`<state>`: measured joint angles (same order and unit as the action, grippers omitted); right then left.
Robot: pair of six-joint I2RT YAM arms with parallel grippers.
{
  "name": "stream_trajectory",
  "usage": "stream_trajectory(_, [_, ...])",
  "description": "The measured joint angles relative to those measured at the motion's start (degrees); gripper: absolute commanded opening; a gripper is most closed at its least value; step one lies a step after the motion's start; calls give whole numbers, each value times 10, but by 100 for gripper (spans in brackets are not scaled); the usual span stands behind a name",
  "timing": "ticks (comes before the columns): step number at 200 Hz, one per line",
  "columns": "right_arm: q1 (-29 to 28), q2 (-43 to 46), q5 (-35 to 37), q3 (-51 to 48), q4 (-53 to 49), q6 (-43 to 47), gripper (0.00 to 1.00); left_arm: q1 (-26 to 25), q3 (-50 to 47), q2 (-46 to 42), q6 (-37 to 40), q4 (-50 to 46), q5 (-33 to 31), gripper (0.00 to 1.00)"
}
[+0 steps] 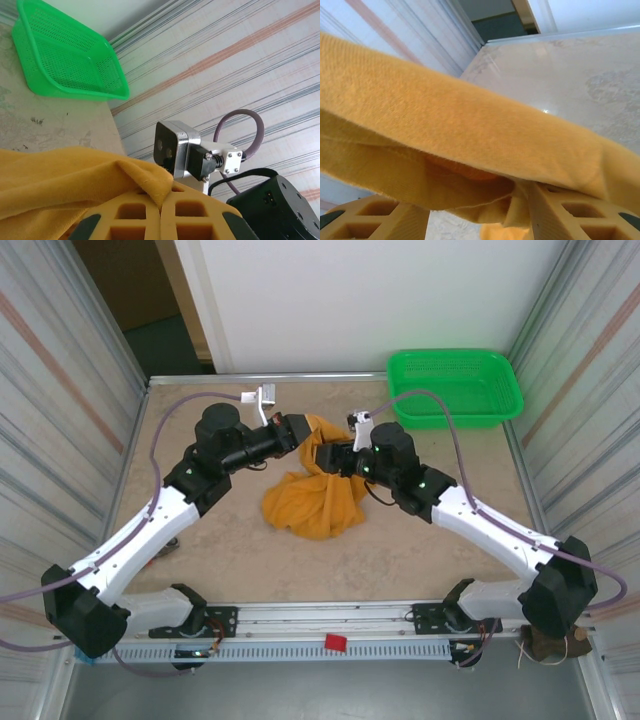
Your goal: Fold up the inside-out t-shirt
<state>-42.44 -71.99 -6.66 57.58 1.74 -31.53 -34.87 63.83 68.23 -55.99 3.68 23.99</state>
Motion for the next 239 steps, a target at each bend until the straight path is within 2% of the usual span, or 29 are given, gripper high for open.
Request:
stream_trajectory(34, [5,4,6,0,7,0,50,0,0,0,0,0,0,0])
stream_trajectory(69, [5,-23,-10,20,9,1,36,-5,0,0,0,0,0,0])
stream_trajectory(82, [5,-39,-16,35,9,2,22,-5,0,0,0,0,0,0])
stream_trajectory(92, [5,-49,-22,44,9,-4,14,-5,0,0,0,0,0,0])
stream_trajectory(102, [5,-55,-28,50,9,1,0,-5,0,1,0,1,-3,0])
stream_trajectory(147, [5,-43,-66,62,-17,3,0,-2,0,14,0,10,-17,0])
stream_trajectory(175, [7,9,-101,62,-47,5,0,34,0,26,7,9,-28,0])
stream_trajectory(184, [10,32,-113,62,-50,5,0,52,1,35,14,9,-28,13])
stream_trajectory(197, [20,58,-124,62,-48,4,0,74,5,56,26,9,-23,44])
stream_trajectory(206, [31,72,-132,62,-47,2,0,85,7,71,35,9,-20,56])
stream_trajectory(220, [50,84,-143,60,-44,-5,0,101,5,83,49,7,-15,65])
stream_trajectory(239, [79,85,-154,53,-42,-19,0,109,-17,67,84,12,-13,70])
